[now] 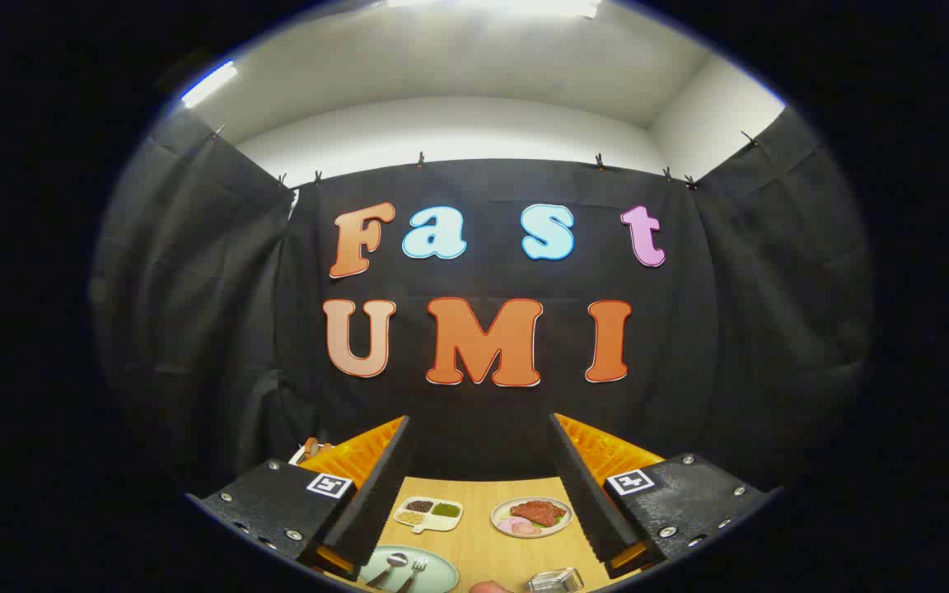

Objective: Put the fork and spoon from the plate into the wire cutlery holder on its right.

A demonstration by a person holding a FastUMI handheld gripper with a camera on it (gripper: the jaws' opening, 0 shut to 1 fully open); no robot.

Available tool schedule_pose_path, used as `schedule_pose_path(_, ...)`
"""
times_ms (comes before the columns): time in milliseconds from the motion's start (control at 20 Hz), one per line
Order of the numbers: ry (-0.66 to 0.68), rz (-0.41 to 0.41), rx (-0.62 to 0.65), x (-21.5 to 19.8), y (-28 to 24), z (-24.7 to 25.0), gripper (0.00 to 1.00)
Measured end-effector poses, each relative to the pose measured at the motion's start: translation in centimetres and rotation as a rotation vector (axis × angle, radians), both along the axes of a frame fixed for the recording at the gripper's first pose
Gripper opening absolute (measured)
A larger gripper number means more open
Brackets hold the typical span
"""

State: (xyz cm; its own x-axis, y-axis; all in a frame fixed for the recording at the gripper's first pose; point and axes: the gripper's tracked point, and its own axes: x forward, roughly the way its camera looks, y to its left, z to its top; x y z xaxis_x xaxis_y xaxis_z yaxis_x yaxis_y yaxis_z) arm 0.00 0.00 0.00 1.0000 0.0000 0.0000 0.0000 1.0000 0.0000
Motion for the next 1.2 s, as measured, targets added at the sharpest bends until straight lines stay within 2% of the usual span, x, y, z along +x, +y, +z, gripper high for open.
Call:
schedule_pose_path(850, 0.05, -0.006, 0.019, 1.8, 0.7, -1.4, 0.97)
schedule_pose_path(1050, 0.125, 0.018, 0.015, 1.9, 1.8, -4.2, 0.96)
schedule_pose_path(1200, 0.264, 0.057, -0.006, 1.9, 3.8, -8.8, 0.97)
